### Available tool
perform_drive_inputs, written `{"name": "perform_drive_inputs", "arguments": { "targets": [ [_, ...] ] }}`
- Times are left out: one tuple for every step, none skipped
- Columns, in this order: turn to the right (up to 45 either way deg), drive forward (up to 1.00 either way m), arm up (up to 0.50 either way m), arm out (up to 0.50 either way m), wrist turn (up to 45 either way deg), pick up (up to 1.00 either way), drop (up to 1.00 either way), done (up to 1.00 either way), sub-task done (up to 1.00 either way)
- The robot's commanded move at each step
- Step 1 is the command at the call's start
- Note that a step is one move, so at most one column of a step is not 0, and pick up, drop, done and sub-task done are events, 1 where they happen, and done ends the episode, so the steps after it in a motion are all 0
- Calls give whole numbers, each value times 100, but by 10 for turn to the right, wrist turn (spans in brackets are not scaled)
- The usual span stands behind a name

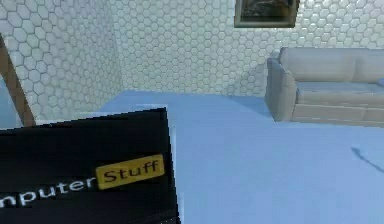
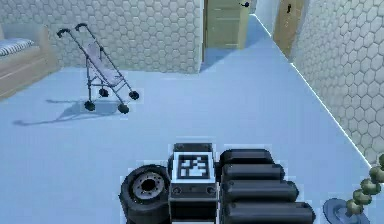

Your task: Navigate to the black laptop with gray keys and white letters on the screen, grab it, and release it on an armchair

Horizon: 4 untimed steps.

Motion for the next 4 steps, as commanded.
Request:
{"name": "perform_drive_inputs", "arguments": {
  "targets": [
    [-450, 0, 0, 0, 0, 0, 0, 0, 0],
    [-330, 0, 0, 0, 0, 0, 0, 0, 0],
    [450, 0, 0, 0, 0, 0, 0, 0, 0],
    [450, 0, 0, 0, 0, 0, 0, 0, 0]
  ]
}}
